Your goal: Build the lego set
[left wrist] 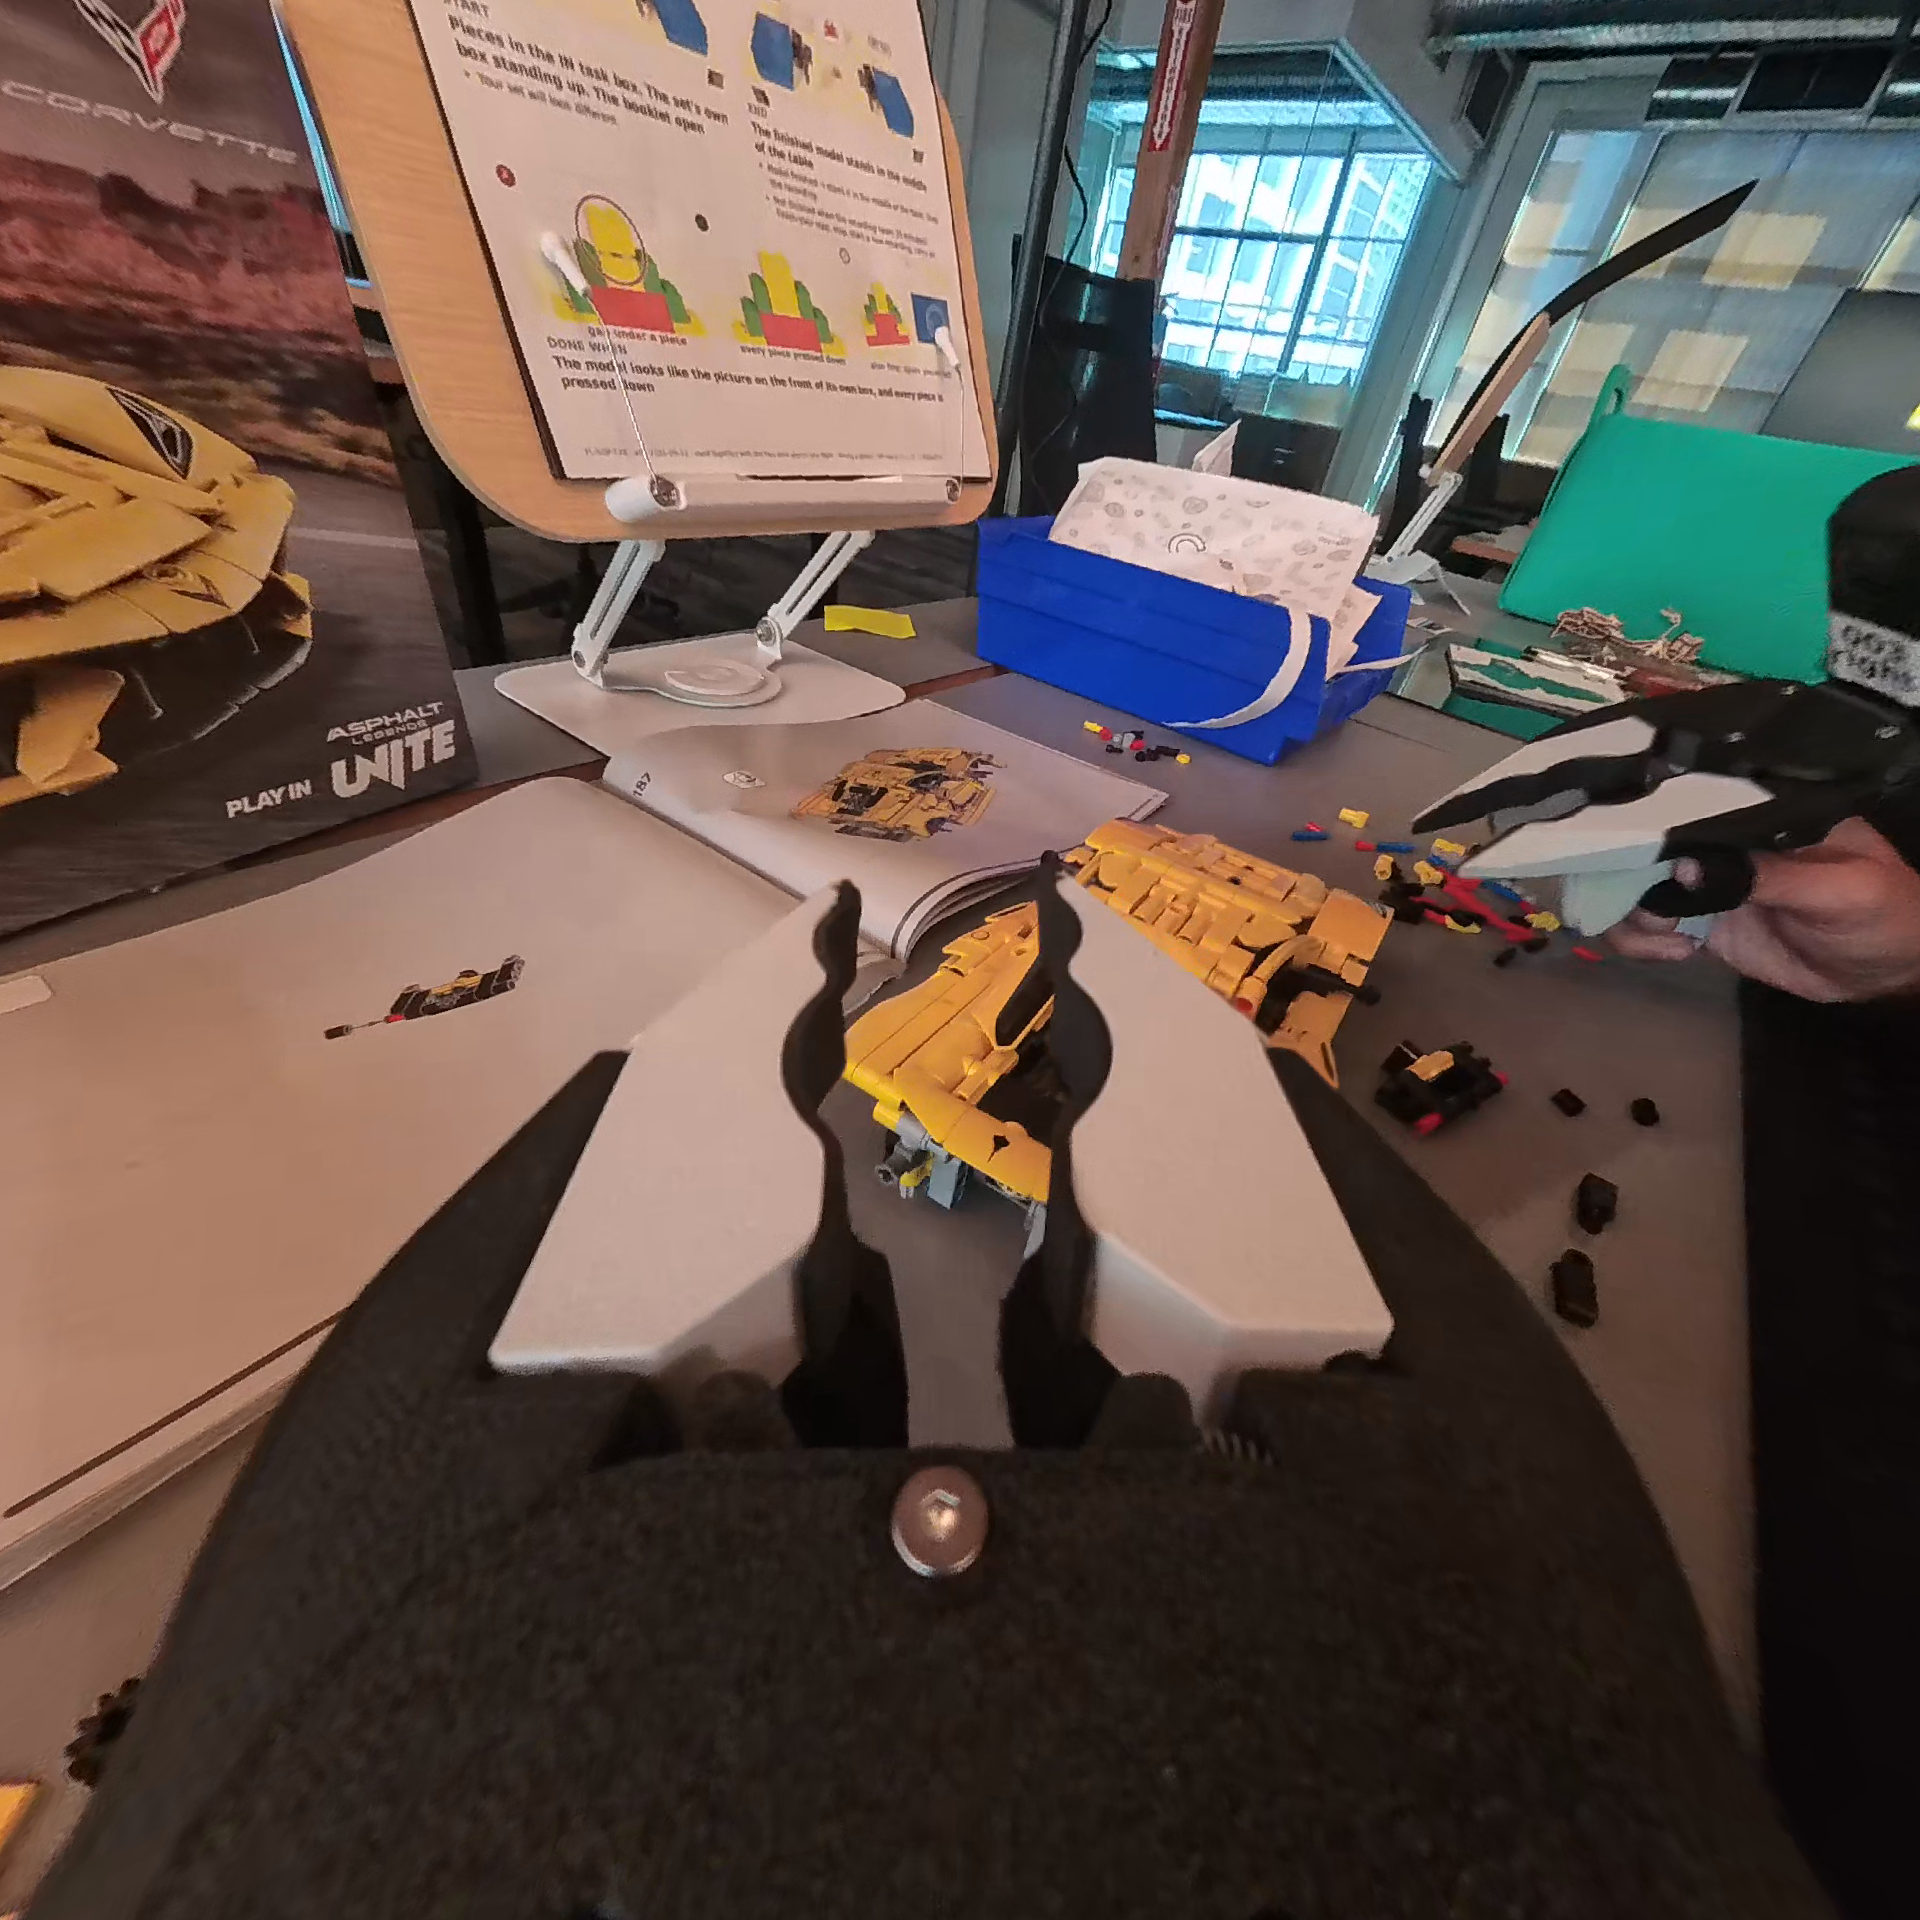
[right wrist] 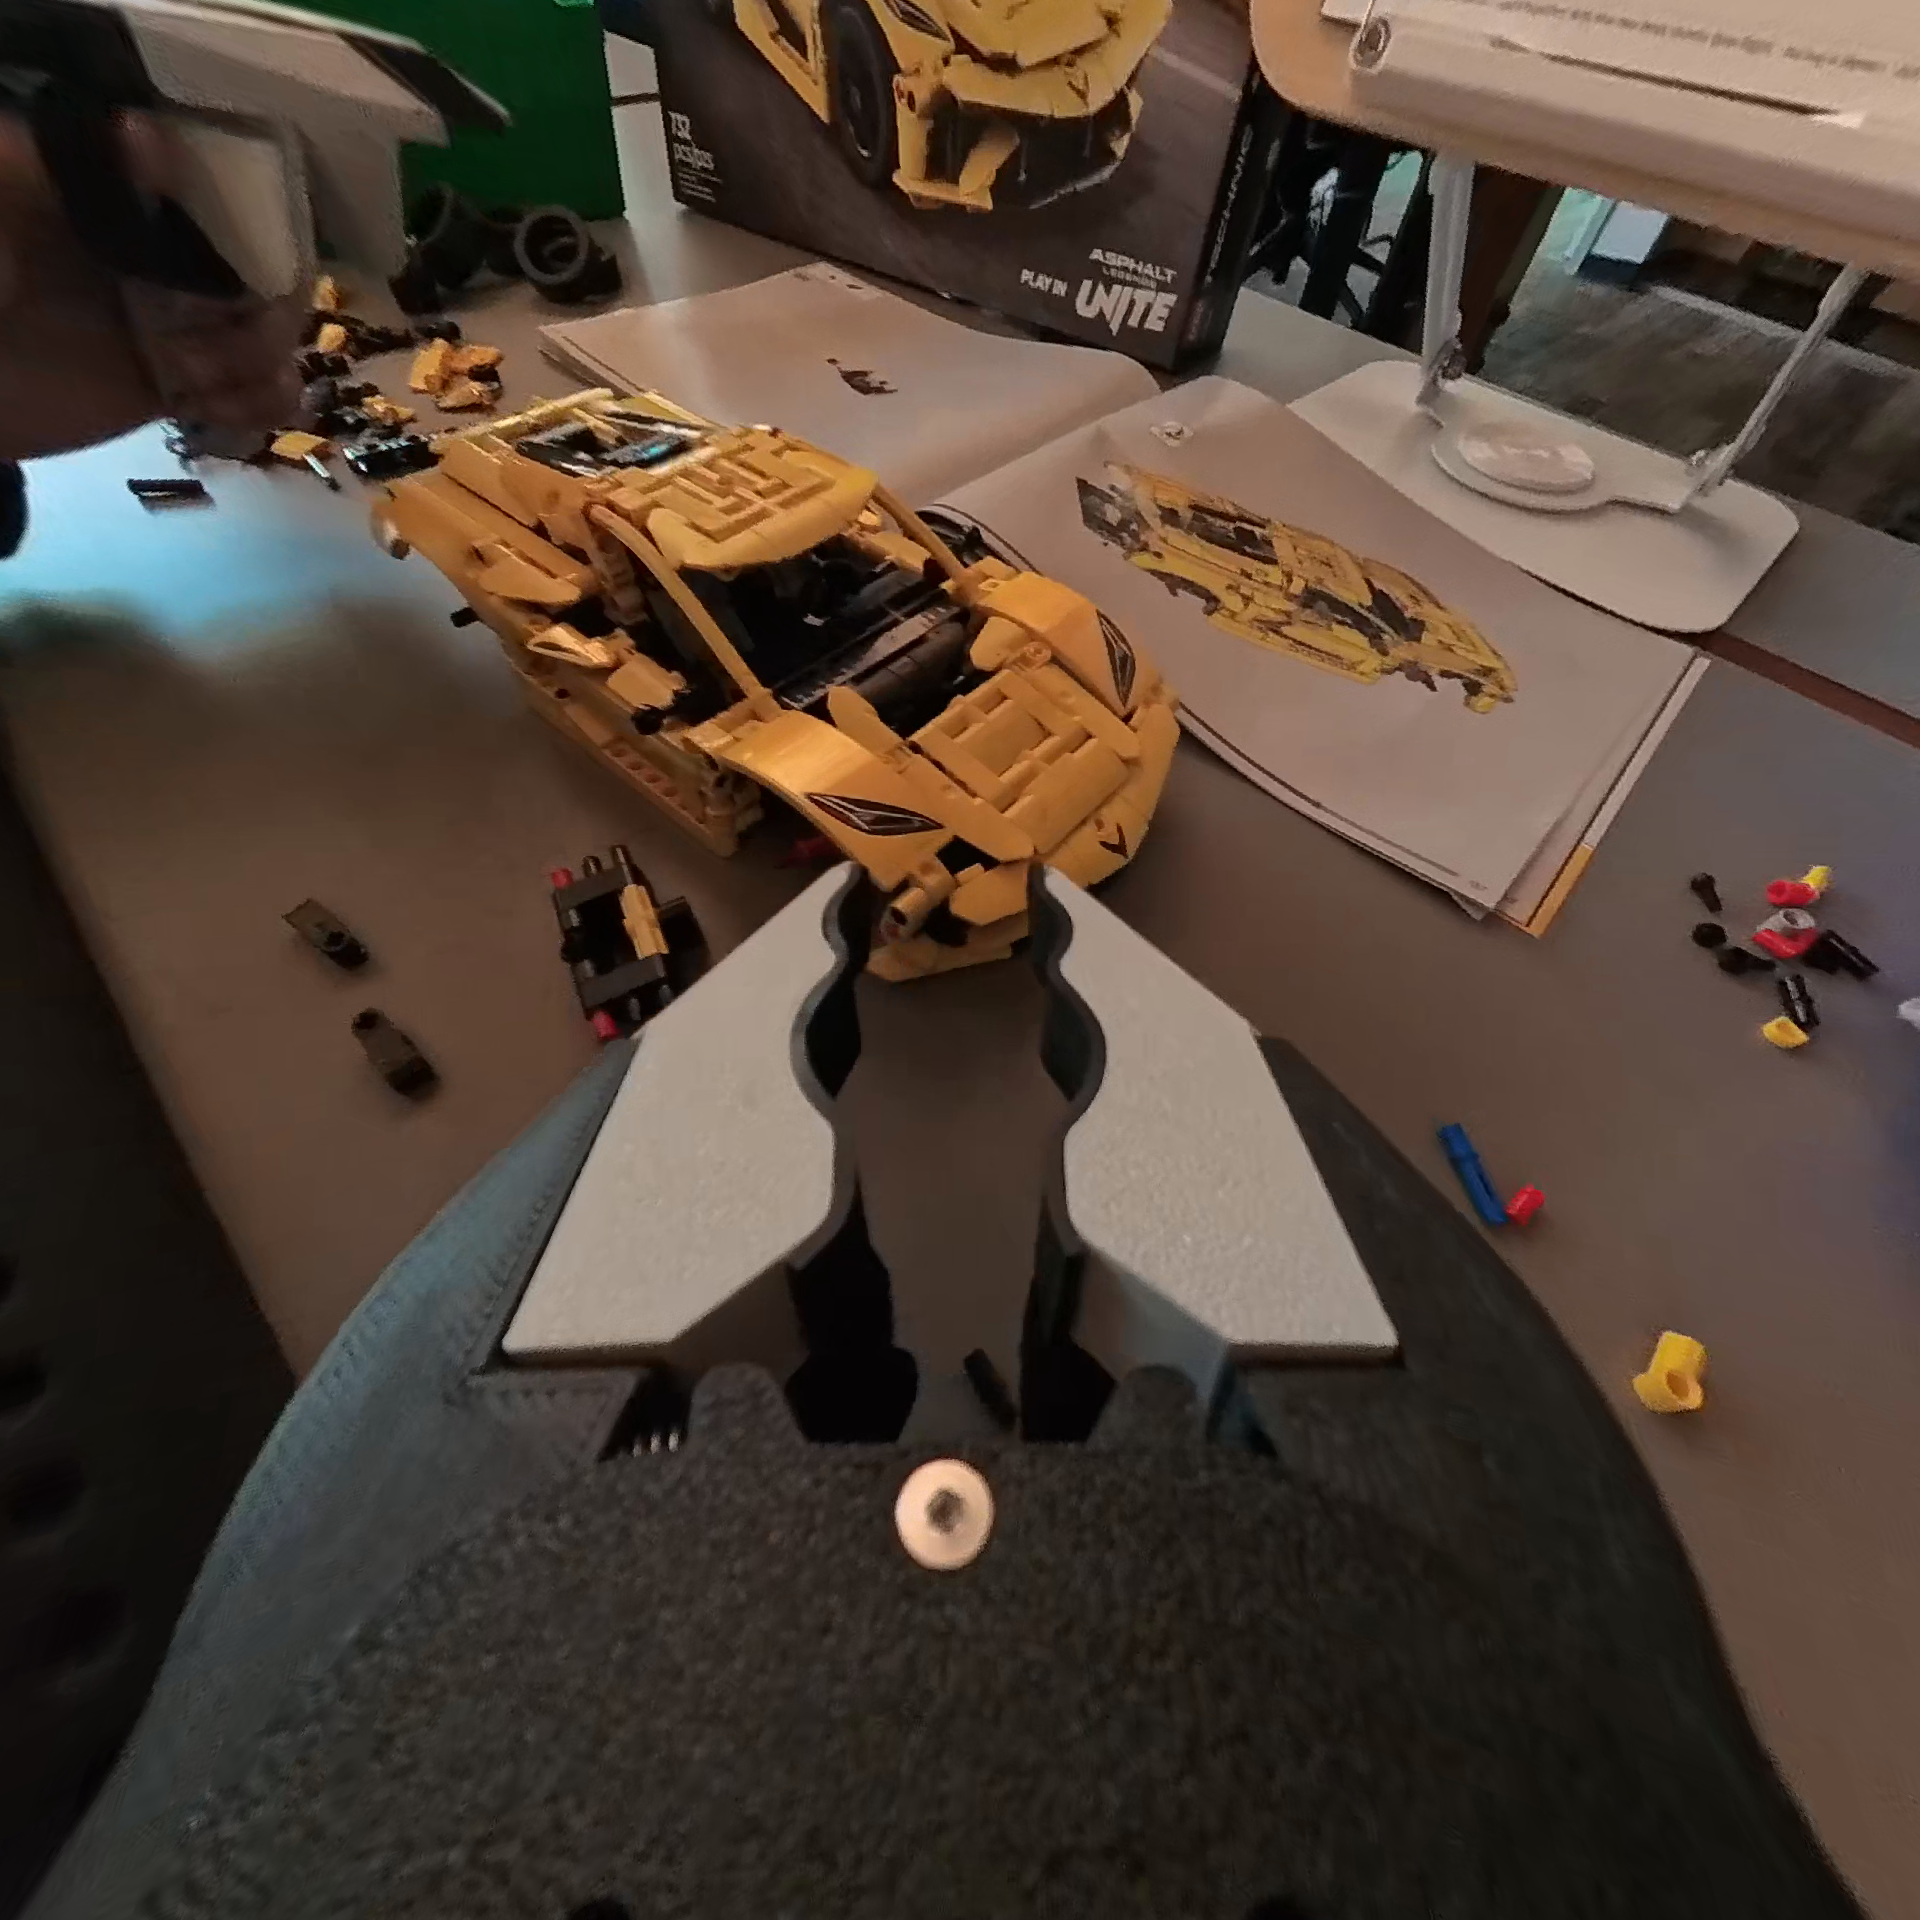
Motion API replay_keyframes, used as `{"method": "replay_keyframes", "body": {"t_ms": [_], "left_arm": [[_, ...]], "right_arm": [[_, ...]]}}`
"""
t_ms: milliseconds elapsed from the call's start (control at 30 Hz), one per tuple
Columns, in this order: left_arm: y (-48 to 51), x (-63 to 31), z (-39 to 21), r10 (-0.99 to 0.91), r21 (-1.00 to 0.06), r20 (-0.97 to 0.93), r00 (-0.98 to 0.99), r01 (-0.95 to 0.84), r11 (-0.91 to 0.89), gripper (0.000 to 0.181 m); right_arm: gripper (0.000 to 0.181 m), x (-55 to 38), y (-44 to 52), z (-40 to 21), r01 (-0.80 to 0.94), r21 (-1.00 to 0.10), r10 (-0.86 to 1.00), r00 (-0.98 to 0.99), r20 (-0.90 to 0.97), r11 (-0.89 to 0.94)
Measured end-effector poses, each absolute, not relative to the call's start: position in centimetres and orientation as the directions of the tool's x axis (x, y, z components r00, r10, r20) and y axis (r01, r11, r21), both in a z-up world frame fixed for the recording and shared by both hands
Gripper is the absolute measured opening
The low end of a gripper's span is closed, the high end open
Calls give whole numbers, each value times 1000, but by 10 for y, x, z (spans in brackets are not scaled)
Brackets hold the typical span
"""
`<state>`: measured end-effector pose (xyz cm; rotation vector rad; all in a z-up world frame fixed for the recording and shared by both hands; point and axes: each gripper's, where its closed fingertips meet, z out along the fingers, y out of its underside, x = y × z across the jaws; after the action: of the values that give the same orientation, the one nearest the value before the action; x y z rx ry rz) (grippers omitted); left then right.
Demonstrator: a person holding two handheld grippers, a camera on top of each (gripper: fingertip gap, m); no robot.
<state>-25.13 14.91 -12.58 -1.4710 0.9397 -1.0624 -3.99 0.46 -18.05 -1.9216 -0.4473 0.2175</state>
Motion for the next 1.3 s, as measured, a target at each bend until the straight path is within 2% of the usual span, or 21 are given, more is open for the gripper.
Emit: {"method": "replay_keyframes", "body": {"t_ms": [200,567,667,733,867,967,1133,1300], "left_arm": [[148,-247,-134,-946,-988,114,302,-64,-140,34],[152,-253,-129,-938,-982,174,300,-12,-187,34],[150,-251,-130,-942,-984,157,298,-30,-174,34],[148,-250,-131,-944,-985,148,296,-39,-166,34],[145,-249,-129,-947,-986,140,288,-44,-159,34],[142,-249,-124,-951,-989,127,283,-33,-142,34],[134,-249,-117,-958,-993,110,265,-13,-117,34],[125,-242,-118,-965,-988,143,220,-26,-153,34]], "right_arm": [[33,-43,0,-173,172,-935,416,909,30,-308],[35,-50,-3,-175,186,-933,438,898,35,-307],[34,-64,-9,-176,180,-932,515,857,-7,-313],[30,-84,-20,-185,218,-914,615,787,-42,-342],[31,-105,-28,-210,389,-844,690,723,30,-371],[44,-112,-28,-227,462,-791,715,698,45,-402],[43,-111,-25,-237,445,-764,707,707,-19,-466],[34,-113,-23,-239,449,-759,714,699,-30,-472]]}}
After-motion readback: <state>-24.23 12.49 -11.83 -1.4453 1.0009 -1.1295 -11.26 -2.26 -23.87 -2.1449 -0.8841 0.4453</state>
